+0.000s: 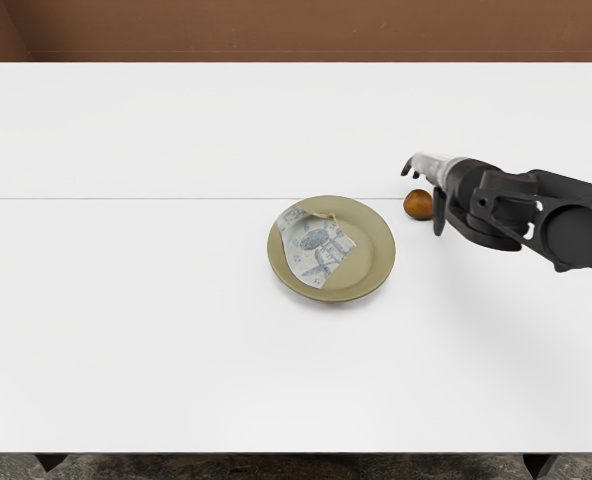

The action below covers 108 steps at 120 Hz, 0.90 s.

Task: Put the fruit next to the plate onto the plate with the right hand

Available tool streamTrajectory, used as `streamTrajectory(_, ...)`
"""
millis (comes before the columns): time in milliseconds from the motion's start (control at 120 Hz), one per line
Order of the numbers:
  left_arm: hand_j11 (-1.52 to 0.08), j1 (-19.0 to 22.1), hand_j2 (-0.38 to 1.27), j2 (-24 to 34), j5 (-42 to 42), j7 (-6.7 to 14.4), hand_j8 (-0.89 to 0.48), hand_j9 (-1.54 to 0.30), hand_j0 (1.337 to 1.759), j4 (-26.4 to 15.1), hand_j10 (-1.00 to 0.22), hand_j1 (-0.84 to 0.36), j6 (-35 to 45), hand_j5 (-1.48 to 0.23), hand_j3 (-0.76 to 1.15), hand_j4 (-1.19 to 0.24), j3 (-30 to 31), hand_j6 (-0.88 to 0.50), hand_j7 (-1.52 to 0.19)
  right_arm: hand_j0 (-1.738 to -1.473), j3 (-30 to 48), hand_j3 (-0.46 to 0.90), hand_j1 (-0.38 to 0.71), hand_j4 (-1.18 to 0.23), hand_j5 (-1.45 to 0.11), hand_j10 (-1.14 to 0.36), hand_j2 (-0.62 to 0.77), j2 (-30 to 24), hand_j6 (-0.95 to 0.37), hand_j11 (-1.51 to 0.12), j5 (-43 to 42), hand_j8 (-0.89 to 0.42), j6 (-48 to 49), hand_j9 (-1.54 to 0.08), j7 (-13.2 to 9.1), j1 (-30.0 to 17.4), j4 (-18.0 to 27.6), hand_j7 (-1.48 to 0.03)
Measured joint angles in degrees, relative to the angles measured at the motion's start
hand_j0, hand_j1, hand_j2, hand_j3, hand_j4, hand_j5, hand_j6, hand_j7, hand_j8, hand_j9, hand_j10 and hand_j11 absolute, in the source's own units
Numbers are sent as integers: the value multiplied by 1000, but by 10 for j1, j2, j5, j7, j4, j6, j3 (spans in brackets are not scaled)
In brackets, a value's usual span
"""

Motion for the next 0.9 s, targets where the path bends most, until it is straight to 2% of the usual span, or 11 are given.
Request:
streamTrajectory(117,-21,0,3,0,0,0,-16,-21,1658,0,-16,330,0,-21,0,-16,0,-16,-21,-1658,-2,0,-57,-248,-318,-247,-47,8,-249,-318,0,-248,0,-318,0,1,-12,-318)
streamTrajectory(392,-21,0,3,0,0,0,-16,-21,1658,0,-16,330,0,-21,0,-16,0,-16,-21,-1658,-2,0,46,-334,-431,-333,-64,12,-335,-430,1,-334,-1,-430,0,-1,-17,-430)
streamTrajectory(742,-21,0,3,0,0,0,-16,-21,1658,0,-16,330,0,-21,0,-16,0,-16,-21,-1658,-3,0,109,-385,-499,-385,-74,12,-387,-498,1,-386,-2,-498,0,-6,-18,-498)
streamTrajectory(900,-21,0,3,0,0,0,-16,-21,1658,0,-16,330,0,-21,0,-16,0,-16,-21,-1658,-3,0,170,-436,-565,-436,-84,12,-437,-565,1,-437,-1,-565,0,-10,-18,-564)
